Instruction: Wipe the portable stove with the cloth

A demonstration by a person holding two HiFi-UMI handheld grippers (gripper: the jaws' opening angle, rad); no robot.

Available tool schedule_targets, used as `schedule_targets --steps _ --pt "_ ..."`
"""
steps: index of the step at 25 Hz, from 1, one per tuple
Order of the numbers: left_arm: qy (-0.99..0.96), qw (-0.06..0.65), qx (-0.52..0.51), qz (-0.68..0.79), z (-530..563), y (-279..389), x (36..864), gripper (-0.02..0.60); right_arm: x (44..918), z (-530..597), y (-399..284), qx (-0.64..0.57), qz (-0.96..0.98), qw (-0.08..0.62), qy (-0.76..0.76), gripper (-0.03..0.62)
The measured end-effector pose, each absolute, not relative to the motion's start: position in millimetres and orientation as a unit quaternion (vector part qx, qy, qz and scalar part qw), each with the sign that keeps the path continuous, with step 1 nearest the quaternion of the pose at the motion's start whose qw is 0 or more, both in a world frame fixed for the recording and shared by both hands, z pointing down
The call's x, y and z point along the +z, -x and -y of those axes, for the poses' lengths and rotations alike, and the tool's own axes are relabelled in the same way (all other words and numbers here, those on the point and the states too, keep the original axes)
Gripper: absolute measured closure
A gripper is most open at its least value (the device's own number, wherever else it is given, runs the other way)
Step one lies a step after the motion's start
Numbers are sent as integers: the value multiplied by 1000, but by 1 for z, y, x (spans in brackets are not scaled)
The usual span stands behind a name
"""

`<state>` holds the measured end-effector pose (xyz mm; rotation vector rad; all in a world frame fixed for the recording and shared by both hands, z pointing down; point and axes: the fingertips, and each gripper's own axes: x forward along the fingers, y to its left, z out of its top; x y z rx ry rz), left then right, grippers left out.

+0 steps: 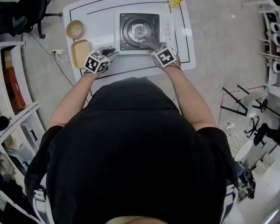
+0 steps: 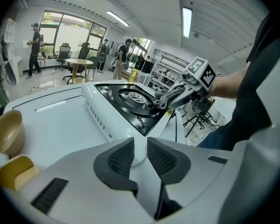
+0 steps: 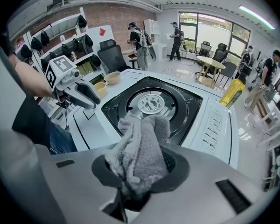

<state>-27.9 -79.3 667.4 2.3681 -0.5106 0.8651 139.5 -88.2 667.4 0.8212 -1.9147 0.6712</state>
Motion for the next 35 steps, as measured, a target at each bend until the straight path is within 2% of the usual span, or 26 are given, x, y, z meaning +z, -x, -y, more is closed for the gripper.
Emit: schedule_targets --steps 5,21,35 --pt "-881 279 333 186 77 28 663 457 650 88 -146 277 784 435 -347 484" --pt "-907 239 266 221 118 50 579 457 542 112 -190 258 797 310 -450 482" --pt "-935 178 197 233 136 68 484 457 448 111 -194 226 797 209 -519 482"
